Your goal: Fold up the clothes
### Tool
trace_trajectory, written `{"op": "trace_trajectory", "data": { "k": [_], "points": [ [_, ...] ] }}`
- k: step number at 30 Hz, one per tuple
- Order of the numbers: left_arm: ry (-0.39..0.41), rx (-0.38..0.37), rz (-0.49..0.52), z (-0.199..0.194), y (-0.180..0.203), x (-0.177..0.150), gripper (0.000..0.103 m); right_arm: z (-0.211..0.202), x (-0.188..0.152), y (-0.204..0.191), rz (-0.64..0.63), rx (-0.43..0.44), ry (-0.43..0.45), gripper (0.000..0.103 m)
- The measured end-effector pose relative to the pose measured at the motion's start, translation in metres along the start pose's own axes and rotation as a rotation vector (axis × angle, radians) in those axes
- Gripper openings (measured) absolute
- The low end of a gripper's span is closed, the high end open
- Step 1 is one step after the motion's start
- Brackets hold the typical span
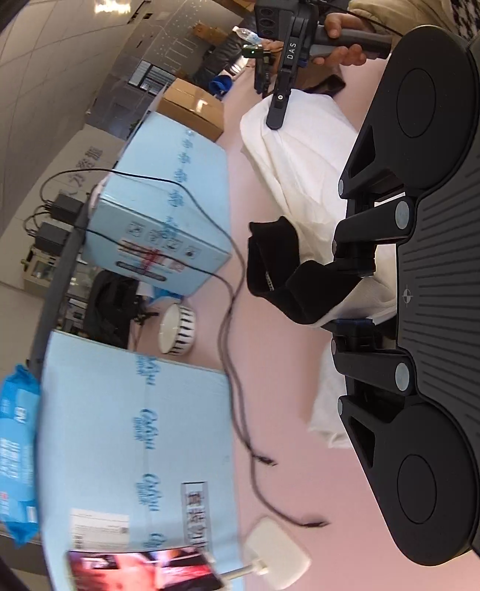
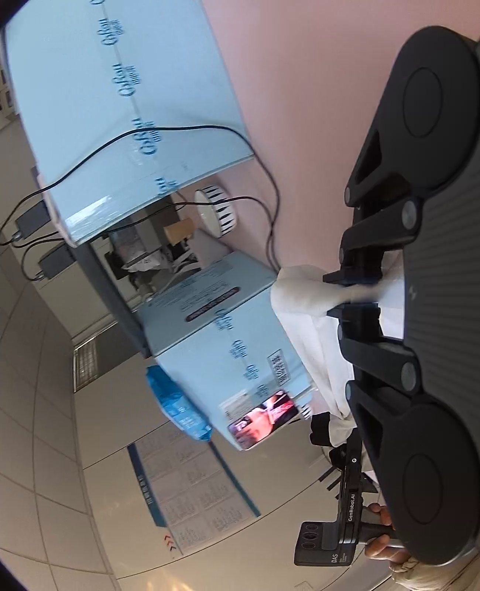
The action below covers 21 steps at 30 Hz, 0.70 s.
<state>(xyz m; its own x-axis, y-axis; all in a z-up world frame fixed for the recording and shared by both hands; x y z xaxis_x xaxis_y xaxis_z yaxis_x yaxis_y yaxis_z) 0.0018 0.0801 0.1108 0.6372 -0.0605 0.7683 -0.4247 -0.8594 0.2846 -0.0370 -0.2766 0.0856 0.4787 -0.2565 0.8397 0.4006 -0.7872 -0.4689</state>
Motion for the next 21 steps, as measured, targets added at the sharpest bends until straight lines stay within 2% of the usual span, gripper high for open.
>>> {"op": "trace_trajectory", "data": {
  "k": [6, 9, 12, 14, 16, 17, 19, 21],
  "points": [
    [0.023, 0.045, 0.02, 0.019, 0.0, 0.064, 0.012, 0.015, 0.061, -0.003, -0.046, -0.112, 0.087, 0.01],
    [0.076, 0.003, 0.041, 0.013, 0.016, 0.08, 0.012, 0.012, 0.091, -0.009, -0.124, -0.181, 0.179, 0.01],
    [0.123, -0.054, 0.079, 0.0, 0.037, 0.087, 0.012, -0.013, 0.094, -0.024, -0.219, -0.186, 0.224, 0.01],
    [0.052, -0.073, 0.162, -0.009, 0.055, 0.057, 0.012, -0.043, 0.082, -0.033, -0.255, -0.153, 0.201, 0.01],
    [-0.052, -0.097, 0.222, -0.011, 0.068, 0.006, 0.012, -0.06, 0.059, -0.033, -0.263, -0.151, 0.136, 0.01],
    [-0.093, -0.113, 0.205, -0.01, 0.069, -0.014, 0.012, -0.068, 0.032, -0.026, -0.248, -0.154, 0.053, 0.01],
    [-0.195, -0.164, 0.11, -0.008, 0.065, -0.063, 0.012, -0.075, -0.023, -0.01, -0.206, -0.152, -0.124, 0.011],
    [-0.293, -0.207, 0.02, -0.006, 0.06, -0.109, 0.013, -0.082, -0.075, 0.001, -0.165, -0.136, -0.264, 0.011]
  ]
}}
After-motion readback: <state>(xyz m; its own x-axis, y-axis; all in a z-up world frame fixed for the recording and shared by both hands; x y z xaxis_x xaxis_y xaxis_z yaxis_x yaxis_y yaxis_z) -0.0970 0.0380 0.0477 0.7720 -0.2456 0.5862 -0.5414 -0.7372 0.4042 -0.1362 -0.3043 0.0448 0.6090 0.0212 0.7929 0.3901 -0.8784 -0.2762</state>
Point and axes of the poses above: each gripper's, at about its wrist camera, not at the fingertips, and z roughly the way its jaws point, y to its right, x to its top, the point moved 6 cm from there along z, roughly the way its jaws point, and after that the axes turned 3 degrees about -z, right-handed, at the moved point
